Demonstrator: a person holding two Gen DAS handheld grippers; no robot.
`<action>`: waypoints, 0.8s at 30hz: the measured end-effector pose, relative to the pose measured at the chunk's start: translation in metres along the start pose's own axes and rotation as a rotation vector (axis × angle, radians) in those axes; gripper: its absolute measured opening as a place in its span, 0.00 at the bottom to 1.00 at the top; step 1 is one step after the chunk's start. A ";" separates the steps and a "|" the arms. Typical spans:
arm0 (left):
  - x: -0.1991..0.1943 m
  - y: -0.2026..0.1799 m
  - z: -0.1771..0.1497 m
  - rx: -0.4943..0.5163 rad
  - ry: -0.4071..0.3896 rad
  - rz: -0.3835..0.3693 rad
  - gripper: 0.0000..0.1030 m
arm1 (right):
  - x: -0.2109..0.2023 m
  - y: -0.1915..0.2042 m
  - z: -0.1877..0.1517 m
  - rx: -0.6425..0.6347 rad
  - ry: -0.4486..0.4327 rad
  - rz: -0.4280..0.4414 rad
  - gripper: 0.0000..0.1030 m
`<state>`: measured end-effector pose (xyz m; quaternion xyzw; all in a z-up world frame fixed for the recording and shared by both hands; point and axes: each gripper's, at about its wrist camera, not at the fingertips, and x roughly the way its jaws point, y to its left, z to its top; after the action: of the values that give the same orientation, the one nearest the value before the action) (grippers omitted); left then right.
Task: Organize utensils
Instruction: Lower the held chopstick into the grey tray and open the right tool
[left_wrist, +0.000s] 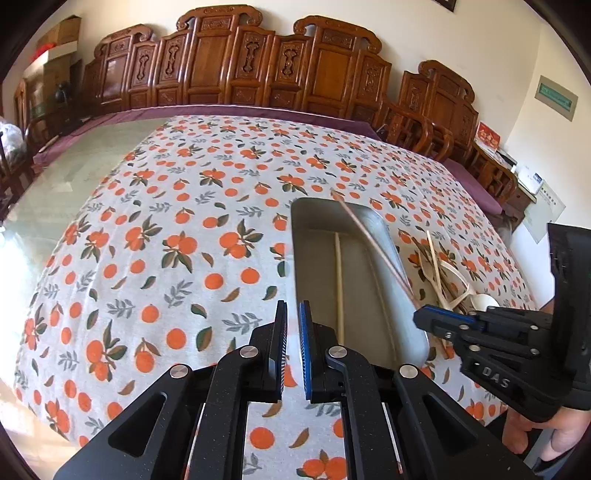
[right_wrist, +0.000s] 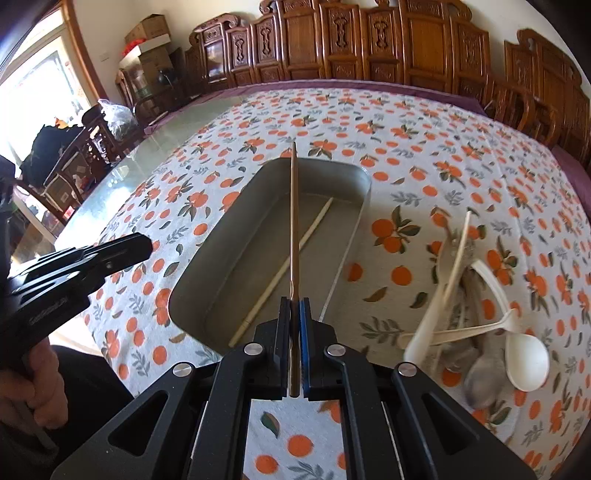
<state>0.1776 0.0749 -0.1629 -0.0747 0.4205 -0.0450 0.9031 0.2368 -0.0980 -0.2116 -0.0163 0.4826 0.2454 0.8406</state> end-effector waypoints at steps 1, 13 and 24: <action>0.000 0.001 0.000 0.000 -0.002 0.002 0.04 | 0.003 0.001 0.001 0.005 0.007 0.001 0.06; -0.001 0.001 -0.001 0.009 -0.005 -0.011 0.04 | 0.010 0.006 0.006 -0.003 -0.007 0.042 0.08; -0.003 -0.031 -0.004 0.079 -0.022 -0.058 0.24 | -0.049 -0.058 -0.004 0.031 -0.128 -0.085 0.08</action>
<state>0.1718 0.0445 -0.1577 -0.0519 0.4062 -0.0868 0.9082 0.2385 -0.1696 -0.1852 -0.0083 0.4302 0.2025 0.8797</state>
